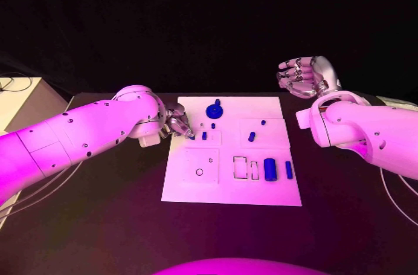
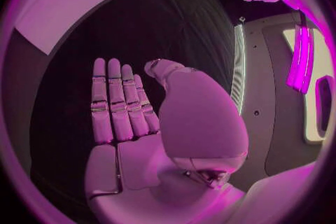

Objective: Assemble the parts on the task board

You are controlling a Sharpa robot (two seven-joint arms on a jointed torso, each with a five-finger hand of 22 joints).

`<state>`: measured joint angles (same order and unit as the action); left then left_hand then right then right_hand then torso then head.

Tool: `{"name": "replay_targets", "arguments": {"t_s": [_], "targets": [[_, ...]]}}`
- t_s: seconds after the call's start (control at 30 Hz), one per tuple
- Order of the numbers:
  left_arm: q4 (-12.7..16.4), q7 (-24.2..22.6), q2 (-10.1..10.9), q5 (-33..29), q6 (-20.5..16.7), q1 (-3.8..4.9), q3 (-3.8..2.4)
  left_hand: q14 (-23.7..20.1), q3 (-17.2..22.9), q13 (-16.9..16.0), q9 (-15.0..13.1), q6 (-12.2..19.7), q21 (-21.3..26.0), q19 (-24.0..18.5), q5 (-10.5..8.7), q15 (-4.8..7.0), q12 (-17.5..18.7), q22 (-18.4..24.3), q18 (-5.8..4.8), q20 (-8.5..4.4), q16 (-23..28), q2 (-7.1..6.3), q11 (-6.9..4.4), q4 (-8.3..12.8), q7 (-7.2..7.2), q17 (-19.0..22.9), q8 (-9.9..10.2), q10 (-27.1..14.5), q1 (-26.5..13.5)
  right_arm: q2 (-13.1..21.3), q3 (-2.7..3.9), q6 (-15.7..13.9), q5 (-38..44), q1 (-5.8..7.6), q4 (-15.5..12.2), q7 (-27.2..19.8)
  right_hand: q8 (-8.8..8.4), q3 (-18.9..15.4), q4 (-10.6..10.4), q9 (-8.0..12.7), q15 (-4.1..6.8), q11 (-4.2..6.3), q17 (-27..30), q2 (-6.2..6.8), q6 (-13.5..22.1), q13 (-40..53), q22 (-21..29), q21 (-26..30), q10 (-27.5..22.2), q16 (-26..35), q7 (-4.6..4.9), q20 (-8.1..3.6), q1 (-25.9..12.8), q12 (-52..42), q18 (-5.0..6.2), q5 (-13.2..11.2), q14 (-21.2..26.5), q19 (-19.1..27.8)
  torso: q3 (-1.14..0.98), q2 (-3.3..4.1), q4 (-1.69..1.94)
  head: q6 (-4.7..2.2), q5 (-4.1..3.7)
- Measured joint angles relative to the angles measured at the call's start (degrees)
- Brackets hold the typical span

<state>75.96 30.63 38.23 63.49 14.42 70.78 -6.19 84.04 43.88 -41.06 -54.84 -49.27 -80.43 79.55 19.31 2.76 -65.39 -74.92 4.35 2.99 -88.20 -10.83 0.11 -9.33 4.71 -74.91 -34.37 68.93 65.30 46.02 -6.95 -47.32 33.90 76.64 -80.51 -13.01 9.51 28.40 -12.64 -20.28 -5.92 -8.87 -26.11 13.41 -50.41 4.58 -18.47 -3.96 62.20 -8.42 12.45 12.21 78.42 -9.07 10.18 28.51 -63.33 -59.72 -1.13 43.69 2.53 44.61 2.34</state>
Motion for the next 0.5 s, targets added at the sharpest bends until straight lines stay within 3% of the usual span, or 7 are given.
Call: {"name": "replay_targets", "arguments": {"t_s": [0.5], "targets": [[-0.53,0.0,-0.33,0.07,0.43,0.01,0.06,0.0,0.0,0.07,-0.12,-0.13,0.0,0.0,0.21,0.0,0.0,0.0,0.0,0.0,0.0,0.05,0.02,0.0,-0.13,0.0,0.0,0.01,0.05,-0.04,0.0,0.25,-0.1,-0.06,0.04,0.09,-0.34,0.0,0.0,0.05,0.0,0.0,0.36,0.23,0.01,-0.33,0.51,-0.03,0.0,0.32,-0.01,0.2,-0.23,0.21,0.0,0.0,0.0,0.2,0.01,0.01,-0.02,0.01,0.04]]}}
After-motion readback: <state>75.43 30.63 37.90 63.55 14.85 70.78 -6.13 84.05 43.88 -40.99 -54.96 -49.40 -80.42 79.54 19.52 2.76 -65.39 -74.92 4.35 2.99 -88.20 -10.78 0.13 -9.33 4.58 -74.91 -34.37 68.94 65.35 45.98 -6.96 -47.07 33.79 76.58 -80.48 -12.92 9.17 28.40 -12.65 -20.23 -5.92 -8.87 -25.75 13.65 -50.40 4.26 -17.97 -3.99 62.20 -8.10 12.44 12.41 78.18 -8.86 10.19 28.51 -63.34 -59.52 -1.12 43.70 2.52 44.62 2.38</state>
